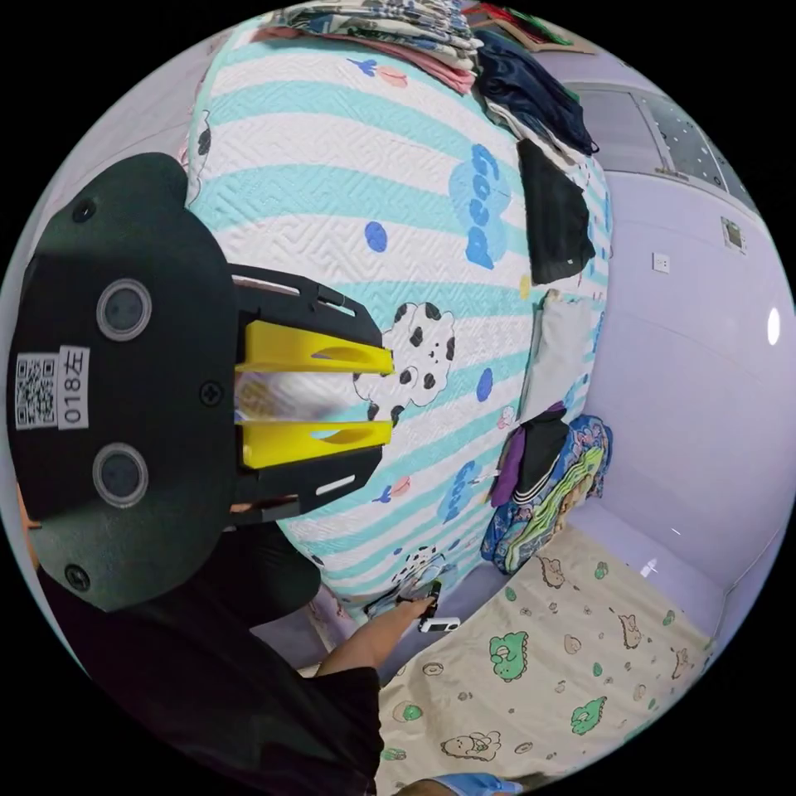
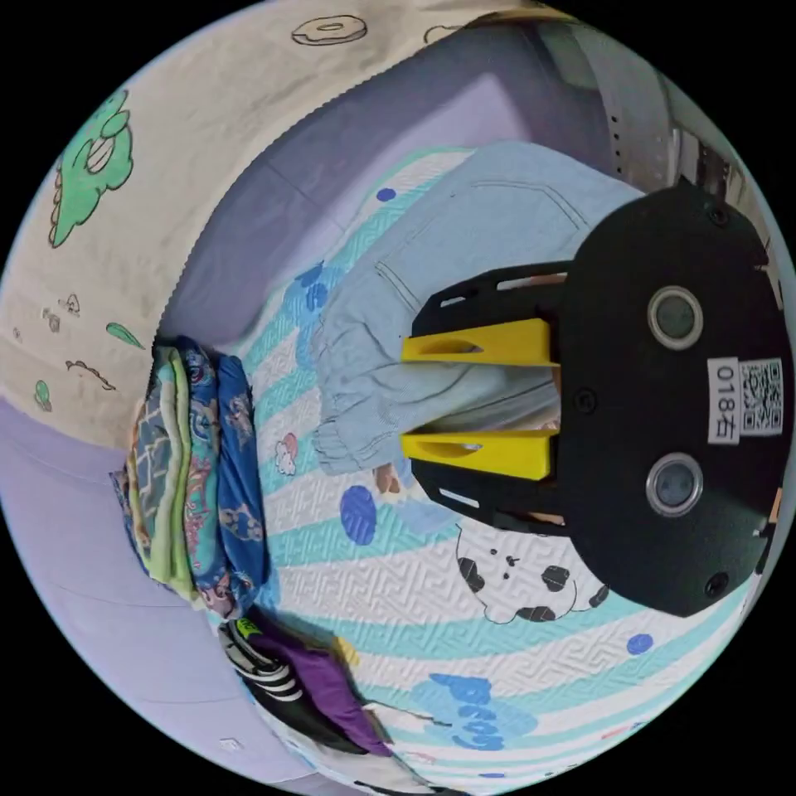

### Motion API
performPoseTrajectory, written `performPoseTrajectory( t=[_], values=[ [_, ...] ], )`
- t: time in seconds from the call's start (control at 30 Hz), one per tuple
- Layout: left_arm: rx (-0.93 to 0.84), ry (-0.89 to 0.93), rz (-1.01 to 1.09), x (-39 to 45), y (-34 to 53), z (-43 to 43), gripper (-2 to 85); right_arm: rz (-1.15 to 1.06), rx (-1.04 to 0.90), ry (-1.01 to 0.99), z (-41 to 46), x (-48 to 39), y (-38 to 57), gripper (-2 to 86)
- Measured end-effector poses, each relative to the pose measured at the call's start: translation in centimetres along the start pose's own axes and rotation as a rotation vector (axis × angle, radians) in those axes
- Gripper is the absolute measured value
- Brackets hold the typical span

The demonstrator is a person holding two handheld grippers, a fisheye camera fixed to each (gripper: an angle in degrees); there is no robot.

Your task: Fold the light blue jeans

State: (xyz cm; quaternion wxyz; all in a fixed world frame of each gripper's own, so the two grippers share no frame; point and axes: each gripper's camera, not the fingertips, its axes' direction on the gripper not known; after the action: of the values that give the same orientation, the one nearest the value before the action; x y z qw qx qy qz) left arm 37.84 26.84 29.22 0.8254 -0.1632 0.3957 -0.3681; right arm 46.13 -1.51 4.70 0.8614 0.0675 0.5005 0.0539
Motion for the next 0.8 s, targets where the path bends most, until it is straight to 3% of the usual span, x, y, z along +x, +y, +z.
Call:
performPoseTrajectory(
  t=[0.13, 0.2, 0.33, 0.4, 0.57, 0.73, 0.8],
  values=[
    [0.035, 0.038, 0.001, -0.2, 0.2, -0.8, 8.4, 0.263, 0.137, -0.326, -2.8, 8.8, 2.2, 3.6],
    [0.066, 0.083, -0.012, -0.7, 0.8, -1.5, 8.3, 0.284, 0.233, -0.472, -4.4, 11.7, 3.6, 2.9],
    [0.126, 0.169, -0.025, -1.4, 1.5, -2.9, 8.3, 0.178, 0.470, -0.968, -9.8, 16.1, 6.9, 2.5],
    [0.155, 0.222, -0.001, -1.4, 1.9, -3.6, 8.3, 0.063, 0.517, -1.109, -12.9, 15.3, 7.8, 2.6],
    [0.253, 0.331, 0.027, -1.5, 3.4, -6.1, 8.6, -0.187, 0.559, -1.452, -21.0, 7.5, 11.8, 2.9],
    [0.360, 0.344, -0.029, -4.8, 6.8, -10.4, 9.4, -0.449, 0.370, -1.809, -29.2, -10.2, 20.2, 3.5],
    [0.422, 0.374, -0.104, -7.9, 9.4, -12.7, 10.5, -0.529, 0.312, -1.788, -31.9, -16.5, 24.4, 4.0]
  ],
)
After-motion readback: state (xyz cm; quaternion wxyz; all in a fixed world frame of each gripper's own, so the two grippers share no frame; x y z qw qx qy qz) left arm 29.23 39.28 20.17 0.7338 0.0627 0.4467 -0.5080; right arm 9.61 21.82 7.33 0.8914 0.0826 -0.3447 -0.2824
